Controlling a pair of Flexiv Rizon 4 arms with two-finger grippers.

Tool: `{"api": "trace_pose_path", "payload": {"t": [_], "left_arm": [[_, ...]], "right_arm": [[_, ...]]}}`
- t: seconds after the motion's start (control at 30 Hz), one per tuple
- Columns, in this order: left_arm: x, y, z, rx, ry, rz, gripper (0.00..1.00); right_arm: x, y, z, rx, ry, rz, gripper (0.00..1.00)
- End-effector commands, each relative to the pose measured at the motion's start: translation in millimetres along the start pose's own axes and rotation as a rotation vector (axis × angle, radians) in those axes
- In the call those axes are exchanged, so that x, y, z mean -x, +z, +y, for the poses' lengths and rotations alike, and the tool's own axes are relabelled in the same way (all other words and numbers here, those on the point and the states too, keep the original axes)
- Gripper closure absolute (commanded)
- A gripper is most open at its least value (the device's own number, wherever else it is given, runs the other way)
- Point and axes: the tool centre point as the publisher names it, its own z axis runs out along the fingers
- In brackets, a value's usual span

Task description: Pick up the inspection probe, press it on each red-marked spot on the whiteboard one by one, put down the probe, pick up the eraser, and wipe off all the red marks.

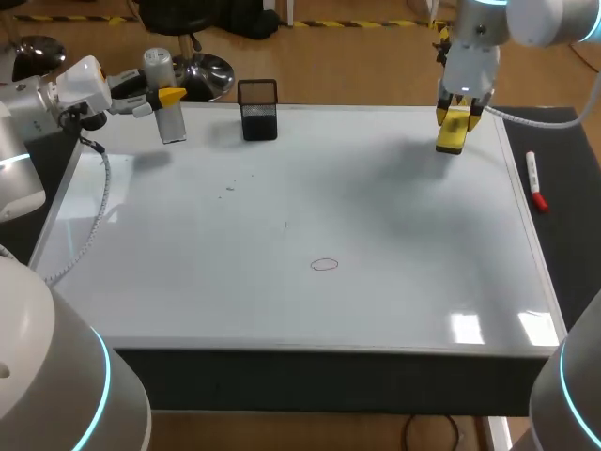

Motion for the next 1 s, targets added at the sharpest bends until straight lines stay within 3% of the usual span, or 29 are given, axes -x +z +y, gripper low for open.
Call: {"api": "trace_pose_path", "payload": {"t": [0.03, 0.83, 1.0], "left_arm": [[-1.8, 0.5, -1.6, 0.002, 0.003, -0.005, 1.00], [-1.8, 0.5, -1.6, 0.002, 0.003, -0.005, 1.00], [-32.5, 13.9, 1.5, -0.015, 0.019, 0.056, 1.00]], "right_arm": [[-1.1, -5.3, -1.0, -0.002, 0.018, 0.012, 1.00], [-1.1, -5.3, -1.0, -0.002, 0.018, 0.012, 1.00], [-1.1, -5.3, -1.0, -0.002, 0.018, 0.012, 1.00]]}}
